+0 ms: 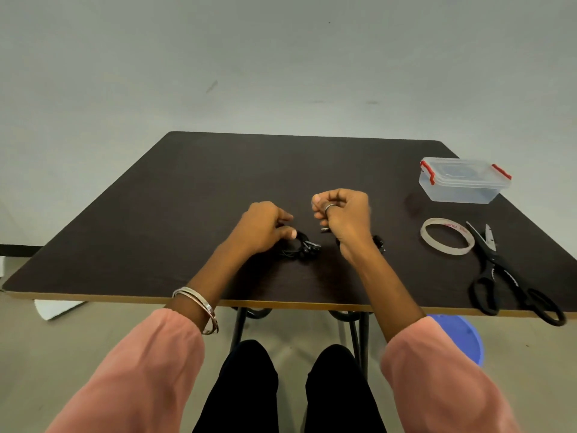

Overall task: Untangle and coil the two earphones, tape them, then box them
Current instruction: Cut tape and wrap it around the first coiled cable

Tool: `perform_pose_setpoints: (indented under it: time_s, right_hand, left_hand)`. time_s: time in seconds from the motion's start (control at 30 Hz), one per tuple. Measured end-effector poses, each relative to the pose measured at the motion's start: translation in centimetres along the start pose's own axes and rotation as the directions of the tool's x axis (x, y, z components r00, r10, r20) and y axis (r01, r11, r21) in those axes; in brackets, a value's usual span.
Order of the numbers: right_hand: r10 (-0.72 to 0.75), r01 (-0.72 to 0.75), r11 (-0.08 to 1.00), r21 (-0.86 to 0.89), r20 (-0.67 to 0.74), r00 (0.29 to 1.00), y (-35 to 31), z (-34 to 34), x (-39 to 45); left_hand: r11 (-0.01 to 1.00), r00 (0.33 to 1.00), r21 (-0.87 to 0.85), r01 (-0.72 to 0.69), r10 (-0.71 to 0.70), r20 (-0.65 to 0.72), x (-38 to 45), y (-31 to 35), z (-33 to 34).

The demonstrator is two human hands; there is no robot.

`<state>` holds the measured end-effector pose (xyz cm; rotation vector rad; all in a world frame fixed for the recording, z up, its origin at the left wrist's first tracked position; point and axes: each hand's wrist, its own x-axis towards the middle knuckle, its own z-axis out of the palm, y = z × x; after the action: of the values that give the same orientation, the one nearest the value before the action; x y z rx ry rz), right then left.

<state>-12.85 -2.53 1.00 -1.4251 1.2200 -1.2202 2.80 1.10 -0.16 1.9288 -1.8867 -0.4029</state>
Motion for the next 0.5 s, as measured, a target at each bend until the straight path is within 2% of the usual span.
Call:
perform_pose_setpoints:
  time_s: [0.07,0.17,0.3,0.37,0.5]
  right_hand:
    - [-0.016,0.017,1.0,-0.02,0.031,0.999,0.2,0.3,-0.4]
    - [-0.043,0.049,0.997,-0.067,0.081,0.996,0.4,0.4,-0.7]
    - [-0.06,0.077,0.988,-0.135,0.124,0.99,0.5,0.7,-1.1]
    - [-0.088,0.109,0.978,-0.179,0.12,0.989,0.7,0.9,-1.1]
    - [-0.203,0.232,0.928,-0.291,0.128,0.971,0.8,1.3,-1.2]
  left_hand:
    - [0.995,0.999,0.095,0.006,-0.002,-0.043,0.1,0.2,0.4]
    - [0.996,0.99,0.084,0.022,-0.01,-0.141,-0.3,0.2,0.8]
    - [0.971,0.972,0.238,-0.036,0.089,-0.216,-0.8,0.0,1.0]
    - [0.989,0.974,0.148,-0.028,0.06,-0.217,-0.9,0.0,0.9]
    - [0.982,0.973,-0.191,-0.01,-0.034,-0.227,-1.1,0.3,0.4]
